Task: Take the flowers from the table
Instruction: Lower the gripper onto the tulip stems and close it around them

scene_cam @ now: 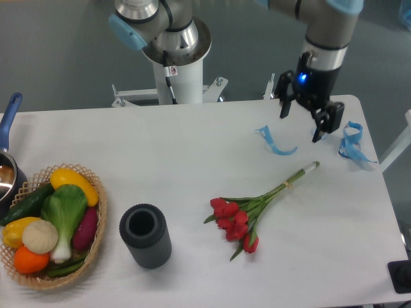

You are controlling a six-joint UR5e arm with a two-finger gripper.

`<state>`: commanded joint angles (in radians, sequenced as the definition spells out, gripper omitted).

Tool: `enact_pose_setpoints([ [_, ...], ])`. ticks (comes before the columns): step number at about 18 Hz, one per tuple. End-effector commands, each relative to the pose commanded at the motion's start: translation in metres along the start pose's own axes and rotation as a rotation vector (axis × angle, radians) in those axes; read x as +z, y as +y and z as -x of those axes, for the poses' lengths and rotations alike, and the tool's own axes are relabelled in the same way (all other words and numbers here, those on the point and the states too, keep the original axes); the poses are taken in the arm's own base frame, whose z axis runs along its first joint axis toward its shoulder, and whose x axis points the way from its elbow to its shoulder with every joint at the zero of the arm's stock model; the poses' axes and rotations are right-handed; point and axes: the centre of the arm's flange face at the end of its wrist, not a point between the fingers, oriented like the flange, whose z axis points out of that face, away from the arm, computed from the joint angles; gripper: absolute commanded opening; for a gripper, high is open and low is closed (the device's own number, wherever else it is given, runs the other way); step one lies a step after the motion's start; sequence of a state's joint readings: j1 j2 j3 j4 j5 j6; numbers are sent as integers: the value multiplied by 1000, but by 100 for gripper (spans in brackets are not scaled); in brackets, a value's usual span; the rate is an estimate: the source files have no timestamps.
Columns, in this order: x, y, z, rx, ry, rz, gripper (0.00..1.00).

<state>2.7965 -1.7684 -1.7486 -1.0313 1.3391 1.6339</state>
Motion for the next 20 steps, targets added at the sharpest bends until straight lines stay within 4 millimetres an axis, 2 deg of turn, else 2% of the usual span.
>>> enact_pose_setpoints([
  [2, 25, 6, 8, 9, -19, 3, 100],
  [4, 41, 9, 8, 0, -8, 3, 100],
  [6, 53, 8, 10, -16, 11, -2, 100],
  [8, 80, 0, 12, -37, 49, 1, 100],
  [11, 108, 4, 14, -45, 79, 3, 100],
  [20, 155, 8, 14, -82, 133, 4, 100],
])
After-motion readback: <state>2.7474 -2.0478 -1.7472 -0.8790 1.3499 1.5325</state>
